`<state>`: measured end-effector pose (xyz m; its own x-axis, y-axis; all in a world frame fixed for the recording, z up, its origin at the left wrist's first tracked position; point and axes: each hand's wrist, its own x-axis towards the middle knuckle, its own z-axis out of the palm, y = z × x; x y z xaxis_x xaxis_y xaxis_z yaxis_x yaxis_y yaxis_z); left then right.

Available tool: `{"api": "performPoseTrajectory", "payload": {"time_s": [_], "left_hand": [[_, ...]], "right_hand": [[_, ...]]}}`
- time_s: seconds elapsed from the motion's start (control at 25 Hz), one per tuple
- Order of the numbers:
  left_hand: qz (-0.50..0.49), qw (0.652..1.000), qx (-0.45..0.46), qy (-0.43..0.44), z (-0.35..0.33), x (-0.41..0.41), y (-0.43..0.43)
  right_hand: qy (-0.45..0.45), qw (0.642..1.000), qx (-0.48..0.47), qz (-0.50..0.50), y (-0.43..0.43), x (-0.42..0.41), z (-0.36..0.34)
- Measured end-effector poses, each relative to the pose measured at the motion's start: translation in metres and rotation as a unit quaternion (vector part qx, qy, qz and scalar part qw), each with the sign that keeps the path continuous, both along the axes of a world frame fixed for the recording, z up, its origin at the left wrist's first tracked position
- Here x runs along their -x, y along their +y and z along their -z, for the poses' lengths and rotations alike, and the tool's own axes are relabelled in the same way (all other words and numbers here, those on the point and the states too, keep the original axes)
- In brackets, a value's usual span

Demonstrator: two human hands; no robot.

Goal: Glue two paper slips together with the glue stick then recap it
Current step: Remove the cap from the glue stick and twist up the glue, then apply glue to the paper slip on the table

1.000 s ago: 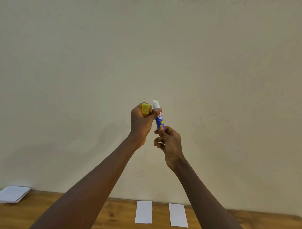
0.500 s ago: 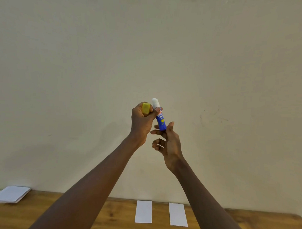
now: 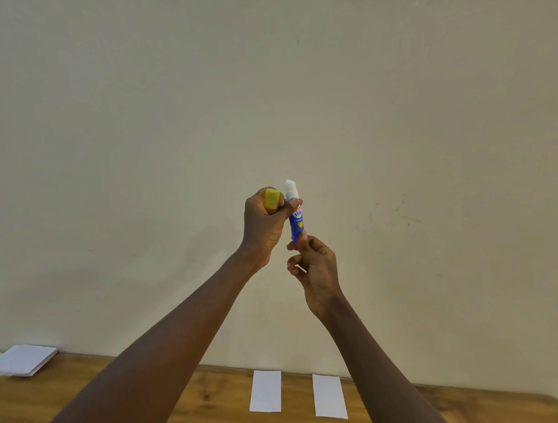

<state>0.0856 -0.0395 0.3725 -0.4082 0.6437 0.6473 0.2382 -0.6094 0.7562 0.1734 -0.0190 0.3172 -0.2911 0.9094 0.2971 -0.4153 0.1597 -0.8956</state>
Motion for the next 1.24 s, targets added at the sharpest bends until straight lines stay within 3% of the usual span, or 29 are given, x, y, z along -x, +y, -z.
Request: {"api": "performPoseTrajectory", "payload": {"time_s": [0.4,0.6,0.72,1.08,1.24], "left_hand": [[-0.009,1.0,0.0,0.017,0.011,0.001,0.001],[0.014,0.999,0.044,-0.015,0.035,0.005,0.004],[0.032,0.996,0.083,-0.021,0.059,0.006,0.009],[0.044,0.966,0.216,-0.136,0.188,0.016,0.05],[-0.014,0.936,0.329,-0.124,0.28,0.036,0.064]], "right_hand": [[-0.003,1.0,-0.005,-0.021,-0.001,-0.002,0.005],[0.001,0.999,0.017,-0.037,0.0,-0.002,0.022],[0.048,0.998,0.02,-0.044,0.005,0.004,0.037],[0.142,0.979,0.138,0.037,0.038,0.023,0.151],[0.116,0.966,0.214,0.083,0.053,0.036,0.233]]}}
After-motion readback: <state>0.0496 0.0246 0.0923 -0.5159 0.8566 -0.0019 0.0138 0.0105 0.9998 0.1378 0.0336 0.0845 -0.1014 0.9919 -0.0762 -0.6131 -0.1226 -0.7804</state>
